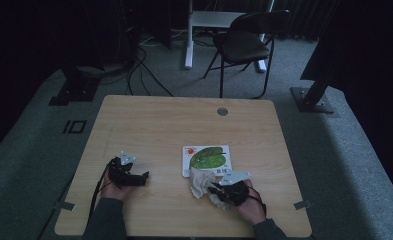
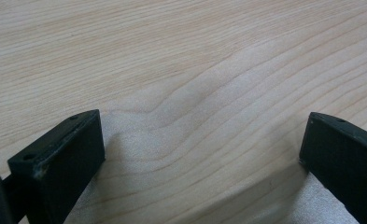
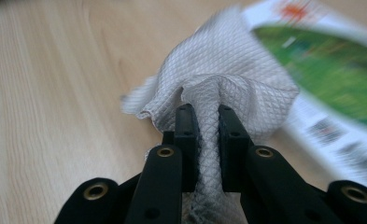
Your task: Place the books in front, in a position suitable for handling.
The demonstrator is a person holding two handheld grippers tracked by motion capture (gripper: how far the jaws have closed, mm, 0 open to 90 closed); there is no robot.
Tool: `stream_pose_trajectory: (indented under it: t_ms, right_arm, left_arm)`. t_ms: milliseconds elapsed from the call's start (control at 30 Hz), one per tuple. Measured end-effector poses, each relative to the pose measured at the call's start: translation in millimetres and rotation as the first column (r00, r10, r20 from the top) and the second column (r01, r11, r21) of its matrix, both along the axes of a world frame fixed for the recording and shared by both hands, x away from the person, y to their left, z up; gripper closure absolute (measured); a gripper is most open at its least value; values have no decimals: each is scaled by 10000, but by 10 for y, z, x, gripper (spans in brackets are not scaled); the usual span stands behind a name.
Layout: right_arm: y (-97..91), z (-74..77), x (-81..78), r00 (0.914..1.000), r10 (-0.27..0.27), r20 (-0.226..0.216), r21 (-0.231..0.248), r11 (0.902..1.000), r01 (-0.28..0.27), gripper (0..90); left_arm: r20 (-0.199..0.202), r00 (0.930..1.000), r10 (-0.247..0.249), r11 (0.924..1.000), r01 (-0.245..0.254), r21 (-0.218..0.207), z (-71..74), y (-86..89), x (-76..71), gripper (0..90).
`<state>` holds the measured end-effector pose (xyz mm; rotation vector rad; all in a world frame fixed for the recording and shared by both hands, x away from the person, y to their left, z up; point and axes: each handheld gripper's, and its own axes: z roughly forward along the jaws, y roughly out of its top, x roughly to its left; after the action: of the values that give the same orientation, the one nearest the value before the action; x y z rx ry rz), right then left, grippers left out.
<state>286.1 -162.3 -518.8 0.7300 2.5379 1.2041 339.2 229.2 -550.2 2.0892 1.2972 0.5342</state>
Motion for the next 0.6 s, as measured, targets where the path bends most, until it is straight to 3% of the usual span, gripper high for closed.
stream_pose_trajectory:
  t_ms: [100,167,300,367,400,467,533,600]
  right_arm:
    - [-149,171,31,9967,-547,600,268,9982,531,814]
    - [-285,283,93,9889,-1143,948,351,9932,1115,814]
    - [-523,414,278,9649,-2212,1415,379,9752,2180,813]
    - [-651,423,420,9462,-2879,1480,428,9577,2847,812]
    - [-725,404,515,9319,-3310,1487,383,9436,3290,812]
    - [-826,349,648,9150,-3790,1379,397,9252,3773,812]
    - [-930,238,813,8904,-4406,1147,294,8974,4403,812]
    - [-1009,130,937,8733,-4788,899,305,8777,4782,812]
  left_arm:
    - [48,10000,-74,10000,74,-14,3,-2,-10,13]
    - [153,9997,-195,9998,197,-88,5,-13,-28,54]
    - [262,9990,-365,9992,369,-137,11,-52,-46,121]
    - [281,9988,-401,9991,405,-132,15,-76,-50,139]
    - [256,9988,-419,9990,422,-135,17,-90,-51,147]
    - [182,9983,-548,9984,550,-91,26,-104,-52,152]
    - [124,9981,-602,9982,603,-60,40,-120,-54,184]
    - [97,9976,-679,9977,680,-81,54,-152,-65,237]
